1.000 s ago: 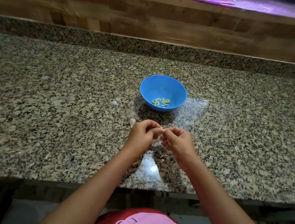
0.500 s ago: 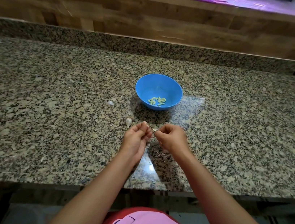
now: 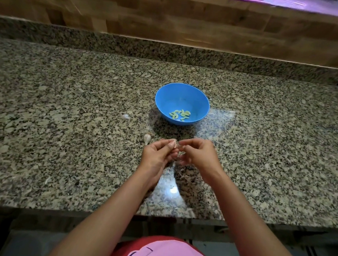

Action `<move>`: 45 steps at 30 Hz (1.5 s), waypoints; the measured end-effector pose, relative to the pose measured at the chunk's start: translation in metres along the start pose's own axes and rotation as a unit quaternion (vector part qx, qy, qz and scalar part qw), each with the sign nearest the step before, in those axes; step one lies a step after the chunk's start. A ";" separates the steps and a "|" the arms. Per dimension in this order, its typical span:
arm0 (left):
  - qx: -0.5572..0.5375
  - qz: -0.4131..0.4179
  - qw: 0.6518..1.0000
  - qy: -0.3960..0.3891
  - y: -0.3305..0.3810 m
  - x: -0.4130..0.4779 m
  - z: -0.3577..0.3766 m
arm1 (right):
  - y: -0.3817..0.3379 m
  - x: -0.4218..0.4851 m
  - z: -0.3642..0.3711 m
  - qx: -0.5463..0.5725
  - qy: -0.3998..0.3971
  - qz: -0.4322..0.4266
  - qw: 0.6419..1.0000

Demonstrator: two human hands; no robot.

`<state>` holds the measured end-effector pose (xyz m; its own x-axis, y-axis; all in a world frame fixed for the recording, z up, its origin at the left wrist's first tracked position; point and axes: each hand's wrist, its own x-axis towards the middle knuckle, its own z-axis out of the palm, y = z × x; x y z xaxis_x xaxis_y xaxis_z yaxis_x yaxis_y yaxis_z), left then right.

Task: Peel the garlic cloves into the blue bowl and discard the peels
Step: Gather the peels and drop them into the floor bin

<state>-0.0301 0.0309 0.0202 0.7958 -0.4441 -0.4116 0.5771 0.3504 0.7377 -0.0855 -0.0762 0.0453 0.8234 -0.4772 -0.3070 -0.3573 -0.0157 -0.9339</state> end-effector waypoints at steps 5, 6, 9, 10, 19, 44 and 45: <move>0.082 0.011 0.996 -0.042 0.005 -0.002 0.000 | 0.001 0.000 -0.001 0.010 0.008 -0.034 0.999; 0.107 0.016 0.993 -0.047 0.006 -0.001 0.000 | 0.001 0.001 -0.001 0.006 0.015 -0.040 0.999; 0.159 0.027 0.985 -0.056 0.008 0.001 -0.002 | 0.001 0.002 -0.002 -0.011 0.030 -0.058 0.998; 0.163 0.027 0.985 -0.058 0.010 0.000 -0.002 | 0.001 0.002 -0.003 -0.014 0.029 -0.062 0.998; 0.120 -0.004 0.992 -0.039 0.017 -0.001 0.002 | 0.004 0.000 -0.005 0.021 0.051 -0.089 0.995; 0.102 -0.054 0.993 -0.014 0.019 -0.011 0.018 | 0.004 -0.007 -0.022 0.135 -0.052 -0.055 0.988; 0.114 -0.054 0.992 -0.014 0.019 -0.010 0.018 | 0.005 -0.007 -0.023 0.131 -0.054 -0.054 0.988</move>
<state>-0.0310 0.0275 0.0476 0.7241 -0.4934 -0.4819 0.5999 0.1058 0.7931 -0.1032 -0.0929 0.0475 0.8978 -0.3885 -0.2074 -0.1501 0.1728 -0.9734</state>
